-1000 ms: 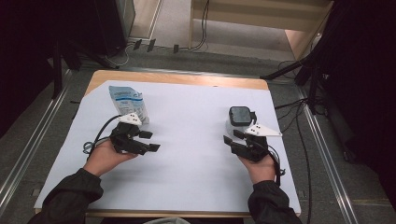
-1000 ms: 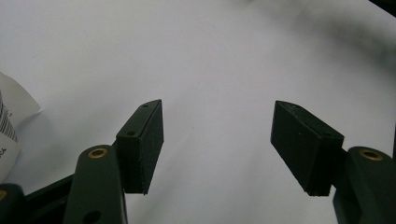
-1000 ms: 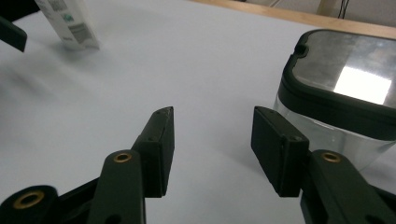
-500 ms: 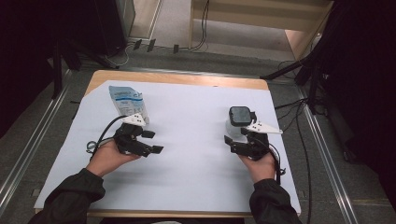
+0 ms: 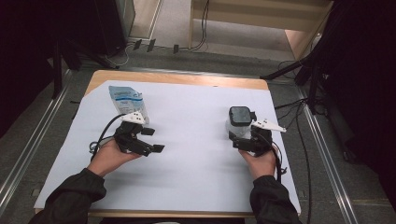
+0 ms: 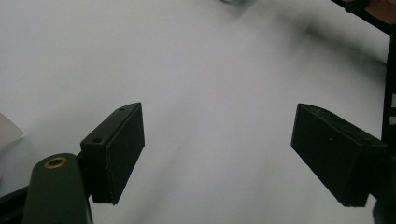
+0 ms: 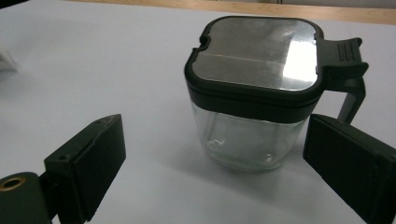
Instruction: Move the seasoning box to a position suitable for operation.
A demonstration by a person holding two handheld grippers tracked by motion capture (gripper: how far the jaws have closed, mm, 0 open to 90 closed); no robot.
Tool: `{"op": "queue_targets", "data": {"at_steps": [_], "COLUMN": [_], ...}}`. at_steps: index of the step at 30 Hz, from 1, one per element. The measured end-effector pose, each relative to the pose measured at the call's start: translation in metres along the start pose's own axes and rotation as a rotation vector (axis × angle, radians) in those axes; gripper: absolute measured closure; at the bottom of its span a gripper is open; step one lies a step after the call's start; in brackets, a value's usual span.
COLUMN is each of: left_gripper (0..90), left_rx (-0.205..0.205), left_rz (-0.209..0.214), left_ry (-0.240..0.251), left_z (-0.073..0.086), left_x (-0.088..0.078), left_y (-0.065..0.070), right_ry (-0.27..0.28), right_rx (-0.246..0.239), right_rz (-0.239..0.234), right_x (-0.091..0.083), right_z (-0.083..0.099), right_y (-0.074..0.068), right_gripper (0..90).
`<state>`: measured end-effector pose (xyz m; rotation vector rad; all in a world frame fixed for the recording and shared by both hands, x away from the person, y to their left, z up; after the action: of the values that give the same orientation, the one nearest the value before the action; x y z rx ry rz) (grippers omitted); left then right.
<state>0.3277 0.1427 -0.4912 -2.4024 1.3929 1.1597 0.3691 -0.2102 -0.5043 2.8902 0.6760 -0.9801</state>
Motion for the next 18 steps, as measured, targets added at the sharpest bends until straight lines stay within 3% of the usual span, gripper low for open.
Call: {"op": "queue_targets", "data": {"at_steps": [5, 14, 18], "left_gripper": [18.2, 18.3, 18.2], "left_rx": [0.0, -0.007, -0.02], "left_rz": [-0.002, -0.008, -0.012], "left_ry": [0.001, 0.006, 0.001], "left_z": [0.0, 0.001, 0.003], "left_x": [0.0, 0.0, -0.001], "left_y": [0.0, 0.001, 0.0], "right_ry": [-0.013, -0.019, -0.026], "right_rx": [-0.003, 0.051, 0.036], "right_rz": [0.043, 0.041, 0.085], "right_x": [0.009, 0.028, 0.042], "right_z": [0.0, -0.001, -0.007], "right_y": [0.006, 0.015, 0.018], "right_gripper": [6.2, 8.7, 11.8]}}
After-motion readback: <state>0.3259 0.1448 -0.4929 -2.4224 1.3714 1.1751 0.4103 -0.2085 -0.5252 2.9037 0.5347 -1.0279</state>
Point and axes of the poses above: each handheld gripper's, and its own axes: x roughly forward along the jaws, z roughly out of its underside, y roughly to its right, the point moved 5 cm from there along x, roughly forward along the jaws, and after that the axes turned 3 degrees about -y, right-handed, at the moved point
